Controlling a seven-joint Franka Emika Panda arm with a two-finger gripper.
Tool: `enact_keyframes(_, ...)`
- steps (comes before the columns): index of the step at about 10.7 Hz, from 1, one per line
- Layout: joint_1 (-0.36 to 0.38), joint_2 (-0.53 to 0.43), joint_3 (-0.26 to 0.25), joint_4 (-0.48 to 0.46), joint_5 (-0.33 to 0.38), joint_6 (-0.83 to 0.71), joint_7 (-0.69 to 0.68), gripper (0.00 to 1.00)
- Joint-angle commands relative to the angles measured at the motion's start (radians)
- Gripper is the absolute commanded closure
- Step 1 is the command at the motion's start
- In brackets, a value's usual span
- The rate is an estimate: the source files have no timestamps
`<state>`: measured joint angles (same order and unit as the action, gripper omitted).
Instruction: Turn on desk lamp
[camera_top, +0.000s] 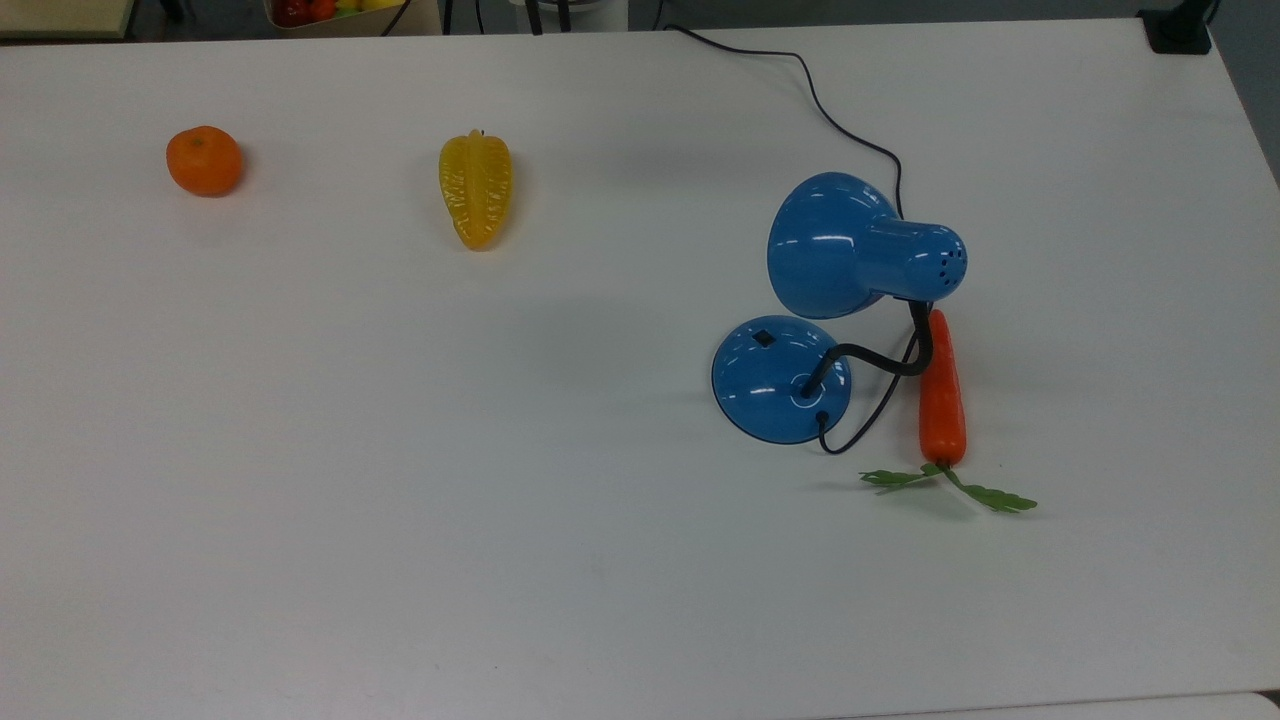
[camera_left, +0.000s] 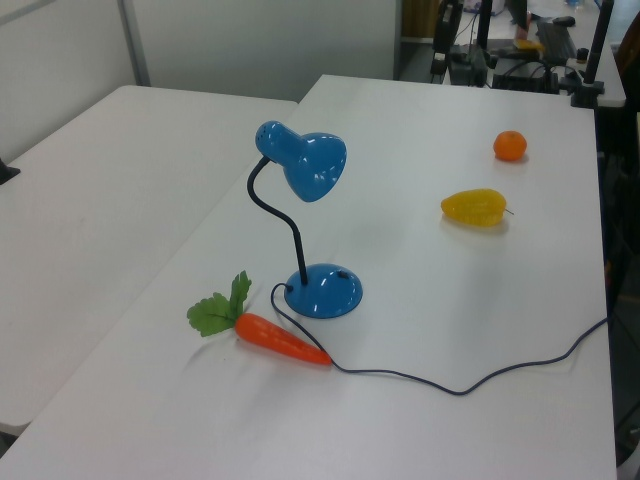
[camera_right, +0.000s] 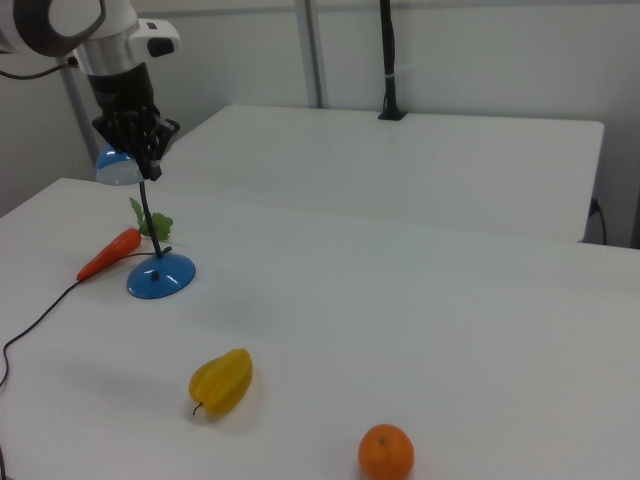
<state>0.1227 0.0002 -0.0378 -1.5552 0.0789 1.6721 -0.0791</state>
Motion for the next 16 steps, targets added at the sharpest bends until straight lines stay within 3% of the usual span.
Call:
enact_keyframes(1, -0.005, -0.026, 0.015, -0.045, -0.011, 0.018, -0.03, 1.0)
enact_keyframes(6, 0.003, -0.019, 0.048, -0.126, -0.024, 0.043, -0.021, 1.0)
enact_keyframes(9, 0.003, -0.002, 0.099, -0.215, -0.051, 0.164, -0.018, 1.0)
enact_keyframes(16, 0.029, 0.061, 0.133, -0.337, -0.051, 0.386, -0.028, 1.0)
